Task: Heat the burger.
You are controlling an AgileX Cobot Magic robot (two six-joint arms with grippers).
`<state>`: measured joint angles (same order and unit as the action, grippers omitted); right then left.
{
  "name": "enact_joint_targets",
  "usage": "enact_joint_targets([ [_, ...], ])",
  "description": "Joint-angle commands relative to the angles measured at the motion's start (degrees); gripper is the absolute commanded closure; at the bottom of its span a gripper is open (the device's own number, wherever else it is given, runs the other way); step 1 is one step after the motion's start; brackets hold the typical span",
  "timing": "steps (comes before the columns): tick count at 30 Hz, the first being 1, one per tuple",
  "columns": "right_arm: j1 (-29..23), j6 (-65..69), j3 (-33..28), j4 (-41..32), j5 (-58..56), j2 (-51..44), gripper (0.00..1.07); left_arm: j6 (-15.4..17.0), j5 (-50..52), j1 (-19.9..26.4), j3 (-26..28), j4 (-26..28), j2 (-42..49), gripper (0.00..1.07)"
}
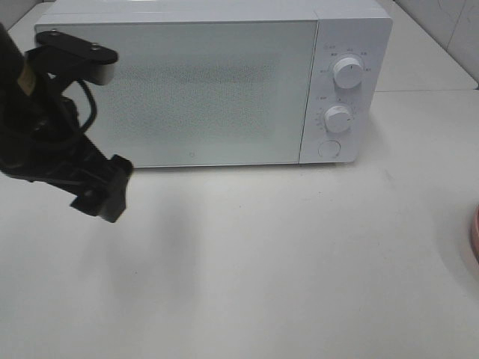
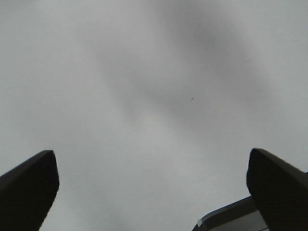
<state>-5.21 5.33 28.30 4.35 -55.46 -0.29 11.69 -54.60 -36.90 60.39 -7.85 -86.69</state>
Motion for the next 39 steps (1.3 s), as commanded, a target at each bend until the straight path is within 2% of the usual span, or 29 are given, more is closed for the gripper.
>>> enact_joint_targets([
  [1, 0.2, -0.3, -0.2, 0.1, 0.4, -1.5, 0.33, -1.0, -3.9, 4.1, -0.2, 0.4, 0.6, 0.06],
  [3, 0.2, -0.3, -0.2, 0.1, 0.4, -1.5, 0.33, -3.5, -6.5, 9.7, -0.2, 1.9, 0.6, 0.06],
  [4, 0.2, -0.3, -0.2, 0.1, 0.4, -1.5, 0.33, -3.5, -6.5, 9.7, -0.2, 1.9, 0.6, 0.06],
  [5, 0.2, -0.3, -0.2, 0.1, 0.4, -1.5, 0.33, -5.9, -7.7, 13.6, -0.2, 3.8, 0.6, 0.06],
  [7, 0.2, -0.3, -0.2, 0.1, 0.4, -1.5, 0.33, -7.1, -8.5, 15.4, -0.2, 5.3, 0.7, 0.06],
  [8, 0.2, -0.3, -0.2, 0.1, 0.4, -1.5, 0.33, -10.1, -10.2, 20.0, -0.2, 8.4, 0.7, 0.06],
  [9, 0.2, -0.3, -0.2, 0.1, 0.4, -1.5, 0.33, -11.2, -10.9, 22.3, -0.2, 9.7, 0.7, 0.06],
  [10, 0.2, -0.3, -0.2, 0.1, 0.4, -1.5, 0.33, -11.2, -10.9, 22.3, -0.2, 9.7, 0.7, 0.06],
  [11, 0.2, -0.3, -0.2, 0.1, 0.4, -1.5, 0.33, -14.0, -12.5, 26.6, -0.2, 12.2, 0.7, 0.06],
  [12, 0.2, -0.3, -0.2, 0.1, 0.4, -1.5, 0.33, -14.0, -12.5, 26.6, -0.2, 12.2, 0.7, 0.06],
  [13, 0.2, -0.3, -0.2, 0.1, 0.4, -1.5, 0.33, -15.7, -14.2, 31.2, -0.2, 14.6, 0.7, 0.06],
  [15, 0.2, -0.3, -0.2, 0.1, 0.4, -1.5, 0.33, -16.0, -14.7, 32.9, -0.2, 15.7, 0.8, 0.06],
  [16, 0.2, -0.3, -0.2, 0.1, 0.4, -1.5, 0.33, -16.7, -15.2, 36.6, -0.6, 17.7, 1.4, 0.06],
  [18, 0.2, -0.3, -0.2, 0.1, 0.4, -1.5, 0.34, -17.0, -15.2, 38.2, -1.1, 18.4, 2.1, 0.06],
  [19, 0.2, -0.3, -0.2, 0.1, 0.4, -1.5, 0.34, -17.2, -15.0, 40.3, -2.5, 18.8, 4.0, 0.06],
  [22, 0.2, -0.3, -0.2, 0.1, 0.4, -1.5, 0.34, -17.1, -14.1, 41.9, -5.3, 18.4, 8.2, 0.06],
  [27, 0.2, -0.3, -0.2, 0.1, 0.4, -1.5, 0.34, -17.3, -13.4, 41.9, -10.4, 18.2, 16.6, 0.06],
  [29, 0.2, -0.3, -0.2, 0.1, 0.4, -1.5, 0.34, -18.1, -12.9, 41.9, -13.5, 18.0, 23.3, 0.06],
  [32, 0.2, -0.3, -0.2, 0.1, 0.4, -1.5, 0.34, -18.1, -12.9, 41.9, -14.2, 17.9, 25.2, 0.06],
  [34, 0.2, -0.3, -0.2, 0.1, 0.4, -1.5, 0.34, -18.1, -12.8, 41.9, -18.0, 17.1, 34.4, 0.06],
  [35, 0.2, -0.3, -0.2, 0.1, 0.4, -1.5, 0.34, -18.1, -12.8, 41.9, -18.0, 17.1, 34.4, 0.06],
  [37, 0.2, -0.3, -0.2, 0.1, 0.4, -1.5, 0.34, -18.2, -11.7, 41.9, -20.6, 16.4, 42.3, 0.06],
  [39, 0.2, -0.3, -0.2, 0.1, 0.4, -1.5, 0.34, -18.2, -11.5, 41.9, -21.4, 16.0, 44.5, 0.06],
])
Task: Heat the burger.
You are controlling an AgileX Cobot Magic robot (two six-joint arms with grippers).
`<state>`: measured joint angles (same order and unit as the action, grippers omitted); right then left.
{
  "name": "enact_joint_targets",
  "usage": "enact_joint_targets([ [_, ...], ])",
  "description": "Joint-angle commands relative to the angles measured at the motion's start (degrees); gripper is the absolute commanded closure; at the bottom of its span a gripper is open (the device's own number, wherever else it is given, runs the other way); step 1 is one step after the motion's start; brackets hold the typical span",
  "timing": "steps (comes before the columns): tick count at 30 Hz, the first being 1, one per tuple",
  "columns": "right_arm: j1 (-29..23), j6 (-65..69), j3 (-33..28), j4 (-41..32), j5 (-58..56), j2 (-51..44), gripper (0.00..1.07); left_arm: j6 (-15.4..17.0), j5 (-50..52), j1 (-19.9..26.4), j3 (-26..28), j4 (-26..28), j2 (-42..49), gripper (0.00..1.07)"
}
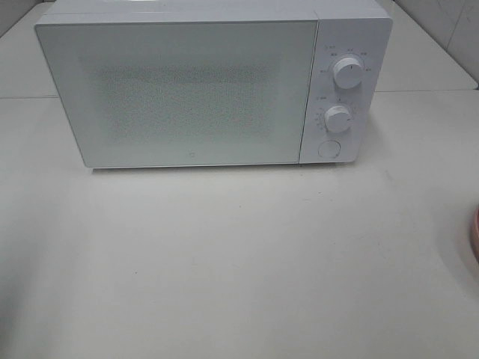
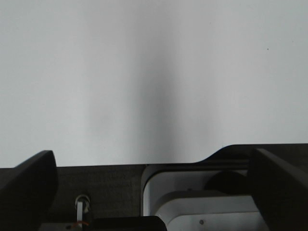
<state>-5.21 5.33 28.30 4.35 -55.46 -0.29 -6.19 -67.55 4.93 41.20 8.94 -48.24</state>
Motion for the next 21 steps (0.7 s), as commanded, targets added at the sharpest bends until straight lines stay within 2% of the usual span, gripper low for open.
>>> enact_joint_targets([
  [1, 0.2, -0.3, -0.2, 0.1, 0.4, -1.5, 0.34, -0.3, 1.5, 0.1, -2.2, -0.8, 6.0, 0.06],
  [3, 0.2, -0.3, -0.2, 0.1, 0.4, -1.5, 0.34, -0.3, 1.5, 0.1, -5.6, -2.4, 16.0, 0.06],
  [5, 0.2, -0.3, -0.2, 0.1, 0.4, -1.5, 0.34, -0.3, 1.4, 0.1, -6.6, -2.6, 17.9, 0.06],
  [6, 0.2, -0.3, -0.2, 0.1, 0.4, -1.5, 0.34, -0.3, 1.4, 0.1, -8.3, -2.9, 22.6, 0.06],
  [9, 0.2, -0.3, -0.2, 0.1, 0.4, -1.5, 0.34, -0.3, 1.4, 0.1, -9.2, -2.9, 24.7, 0.06],
  [11, 0.2, -0.3, -0.2, 0.1, 0.4, -1.5, 0.34, -0.4, 3.8, 0.1, -9.7, -2.9, 31.6, 0.06],
  [13, 0.2, -0.3, -0.2, 0.1, 0.4, -1.5, 0.34, -0.7, 3.8, 0.1, -10.3, -3.2, 33.4, 0.06],
  [14, 0.2, -0.3, -0.2, 0.1, 0.4, -1.5, 0.34, -1.1, 5.7, 0.1, -11.2, -3.7, 37.1, 0.06],
  [21, 0.2, -0.3, -0.2, 0.1, 0.4, -1.5, 0.34, -1.0, 6.2, 0.1, -11.5, -3.8, 45.7, 0.06],
])
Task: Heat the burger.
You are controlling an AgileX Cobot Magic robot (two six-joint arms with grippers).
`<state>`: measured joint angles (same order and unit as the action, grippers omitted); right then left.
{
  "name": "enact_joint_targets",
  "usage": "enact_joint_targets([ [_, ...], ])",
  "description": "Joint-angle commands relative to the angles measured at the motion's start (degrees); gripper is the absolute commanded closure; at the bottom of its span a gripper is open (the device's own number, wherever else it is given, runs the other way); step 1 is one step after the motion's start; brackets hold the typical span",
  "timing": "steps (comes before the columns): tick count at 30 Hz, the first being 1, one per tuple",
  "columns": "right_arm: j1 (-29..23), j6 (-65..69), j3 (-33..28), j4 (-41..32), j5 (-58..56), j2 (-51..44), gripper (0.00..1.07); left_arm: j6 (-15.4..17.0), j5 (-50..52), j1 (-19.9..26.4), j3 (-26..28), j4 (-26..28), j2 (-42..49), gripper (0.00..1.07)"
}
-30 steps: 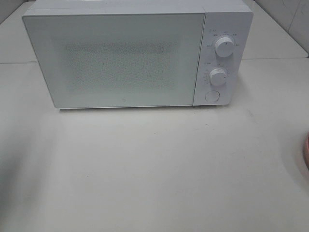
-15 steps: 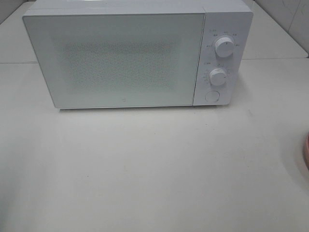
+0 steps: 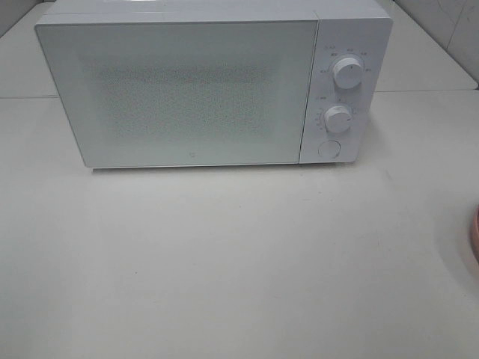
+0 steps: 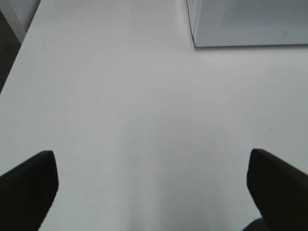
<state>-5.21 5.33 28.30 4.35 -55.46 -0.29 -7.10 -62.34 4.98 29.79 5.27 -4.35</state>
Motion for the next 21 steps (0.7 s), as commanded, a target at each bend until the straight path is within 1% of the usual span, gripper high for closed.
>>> enact_joint_targets([
  [1, 0.2, -0.3, -0.2, 0.1, 0.4, -1.5, 0.34, -0.1, 1.0, 0.1, -0.1, -0.2, 3.7, 0.06],
  [6, 0.2, -0.3, -0.2, 0.1, 0.4, -1.5, 0.34, 0.1, 1.0, 0.1, -0.1, -0.2, 5.9, 0.06],
  [11, 0.2, -0.3, -0.2, 0.1, 0.4, -1.5, 0.34, 0.9, 1.0, 0.1, -0.1, -0.1, 5.8, 0.06],
  [21, 0.2, -0.3, -0.2, 0.1, 0.4, -1.5, 0.34, 0.9, 1.0, 0.1, -0.1, -0.1, 5.8, 0.06],
])
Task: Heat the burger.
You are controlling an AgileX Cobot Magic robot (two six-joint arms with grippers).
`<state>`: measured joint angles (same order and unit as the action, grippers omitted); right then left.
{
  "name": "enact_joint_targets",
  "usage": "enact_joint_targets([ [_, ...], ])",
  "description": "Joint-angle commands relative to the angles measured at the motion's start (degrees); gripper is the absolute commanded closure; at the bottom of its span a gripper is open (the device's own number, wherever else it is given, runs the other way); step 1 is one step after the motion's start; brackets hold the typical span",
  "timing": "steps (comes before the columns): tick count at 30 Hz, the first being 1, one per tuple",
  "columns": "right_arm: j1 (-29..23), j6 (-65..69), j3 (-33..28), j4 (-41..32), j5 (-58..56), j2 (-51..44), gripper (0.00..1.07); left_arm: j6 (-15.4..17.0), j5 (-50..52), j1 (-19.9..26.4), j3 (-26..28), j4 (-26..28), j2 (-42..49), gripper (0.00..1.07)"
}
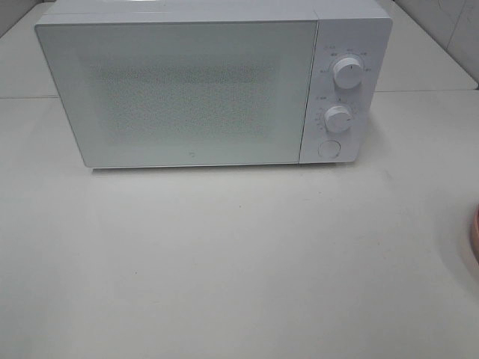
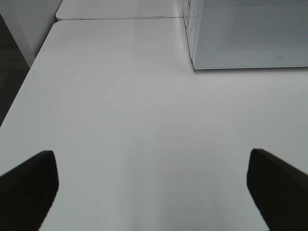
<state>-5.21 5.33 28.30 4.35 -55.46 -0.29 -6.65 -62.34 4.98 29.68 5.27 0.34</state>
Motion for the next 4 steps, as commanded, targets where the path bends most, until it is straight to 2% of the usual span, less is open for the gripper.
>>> enact_joint_targets([
  [1, 0.2, -0.3, -0.2, 0.1, 0.4, -1.5, 0.34, 0.5, 1.0, 0.1, 0.0, -0.1, 1.1, 0.06],
  [4, 0.2, -0.3, -0.2, 0.1, 0.4, -1.5, 0.34, 0.5, 1.0, 0.1, 0.0, -0.1, 1.1, 0.06],
])
